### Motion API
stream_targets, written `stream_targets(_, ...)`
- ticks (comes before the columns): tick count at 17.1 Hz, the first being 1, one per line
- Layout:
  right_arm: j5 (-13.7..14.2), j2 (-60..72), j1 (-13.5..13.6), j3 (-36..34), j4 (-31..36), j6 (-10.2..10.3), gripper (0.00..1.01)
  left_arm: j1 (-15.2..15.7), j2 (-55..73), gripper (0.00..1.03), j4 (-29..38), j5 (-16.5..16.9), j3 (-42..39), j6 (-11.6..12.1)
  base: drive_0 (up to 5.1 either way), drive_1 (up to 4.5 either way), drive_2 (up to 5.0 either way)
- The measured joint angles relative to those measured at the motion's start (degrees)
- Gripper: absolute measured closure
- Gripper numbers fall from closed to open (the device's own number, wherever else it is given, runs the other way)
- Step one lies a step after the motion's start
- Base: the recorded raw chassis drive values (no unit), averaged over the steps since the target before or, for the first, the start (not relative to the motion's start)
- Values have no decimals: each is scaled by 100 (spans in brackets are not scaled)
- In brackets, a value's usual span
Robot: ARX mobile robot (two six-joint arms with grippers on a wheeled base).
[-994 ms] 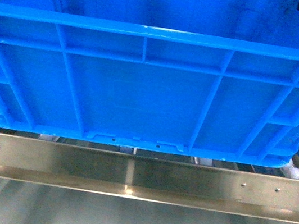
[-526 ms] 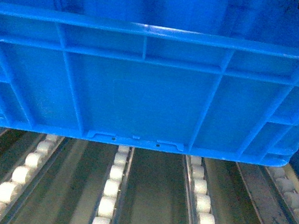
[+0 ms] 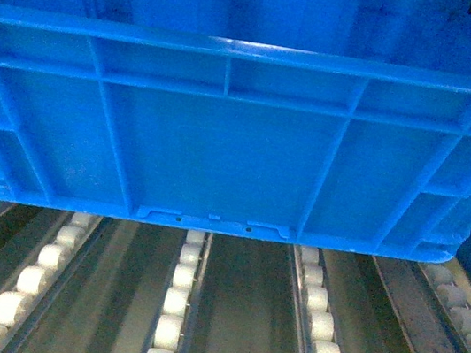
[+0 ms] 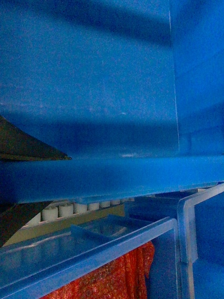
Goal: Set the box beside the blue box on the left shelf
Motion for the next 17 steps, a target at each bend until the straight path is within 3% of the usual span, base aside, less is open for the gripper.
stream_targets(17,0,0,0,0,0,0,92,0,0,96,-2,0,0,0,0,0,0)
